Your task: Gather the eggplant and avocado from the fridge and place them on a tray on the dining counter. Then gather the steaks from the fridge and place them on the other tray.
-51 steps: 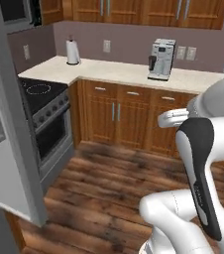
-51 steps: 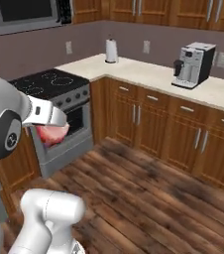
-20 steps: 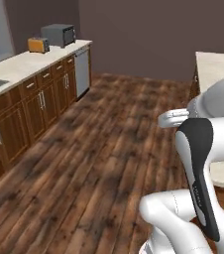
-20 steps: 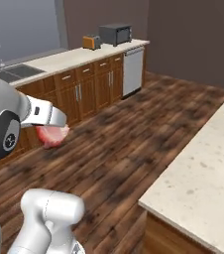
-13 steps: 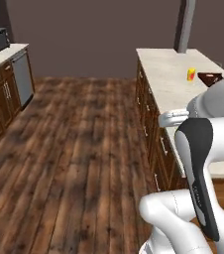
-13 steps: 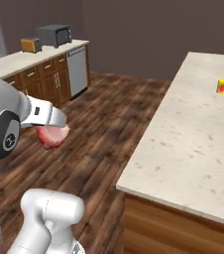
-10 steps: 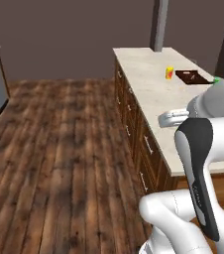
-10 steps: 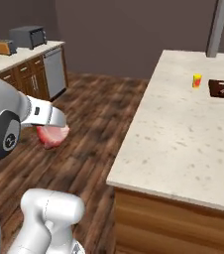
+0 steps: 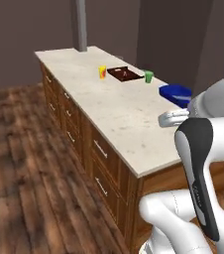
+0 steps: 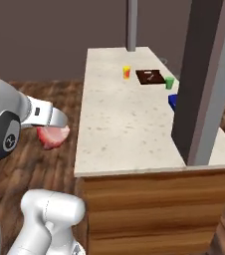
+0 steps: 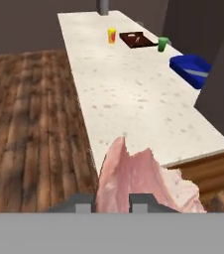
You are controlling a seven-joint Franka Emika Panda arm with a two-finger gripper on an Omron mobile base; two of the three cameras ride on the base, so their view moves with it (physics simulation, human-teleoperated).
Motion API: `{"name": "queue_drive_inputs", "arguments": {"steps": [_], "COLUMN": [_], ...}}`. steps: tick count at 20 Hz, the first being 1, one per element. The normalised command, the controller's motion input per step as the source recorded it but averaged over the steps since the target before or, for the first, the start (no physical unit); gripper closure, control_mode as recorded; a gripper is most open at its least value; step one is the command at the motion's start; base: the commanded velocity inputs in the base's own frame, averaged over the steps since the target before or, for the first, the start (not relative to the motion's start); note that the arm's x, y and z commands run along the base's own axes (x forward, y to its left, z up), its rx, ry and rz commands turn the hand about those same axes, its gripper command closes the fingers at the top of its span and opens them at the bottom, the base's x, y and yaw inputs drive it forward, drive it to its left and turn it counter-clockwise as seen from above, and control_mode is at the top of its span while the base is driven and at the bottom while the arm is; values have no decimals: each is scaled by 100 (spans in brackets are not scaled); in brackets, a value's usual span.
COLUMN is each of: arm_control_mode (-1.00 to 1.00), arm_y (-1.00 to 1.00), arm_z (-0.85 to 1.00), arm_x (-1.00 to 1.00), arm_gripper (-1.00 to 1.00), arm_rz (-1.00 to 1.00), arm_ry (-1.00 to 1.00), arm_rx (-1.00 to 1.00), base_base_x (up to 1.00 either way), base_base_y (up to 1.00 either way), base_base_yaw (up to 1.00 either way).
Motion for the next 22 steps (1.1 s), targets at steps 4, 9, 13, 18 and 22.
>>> {"name": "queue_drive_inputs", "arguments": {"steps": [4,9,13,18,22], "arm_control_mode": [100,100,100,100,100], "arm_y": [0,0,0,0,0], "arm_z": [0,0,0,0,0], "arm_x": [0,0,0,0,0], "arm_gripper": [100,100,100,100,100], "arm_rz": [0,0,0,0,0], "arm_ry": [0,0,0,0,0], "arm_rx": [0,0,0,0,0], "base_base_x": [0,0,8,36,77], "base_base_y": [-9,-8,0,2,13], "base_base_yaw": [-73,-80,-83,-78,-63]}}
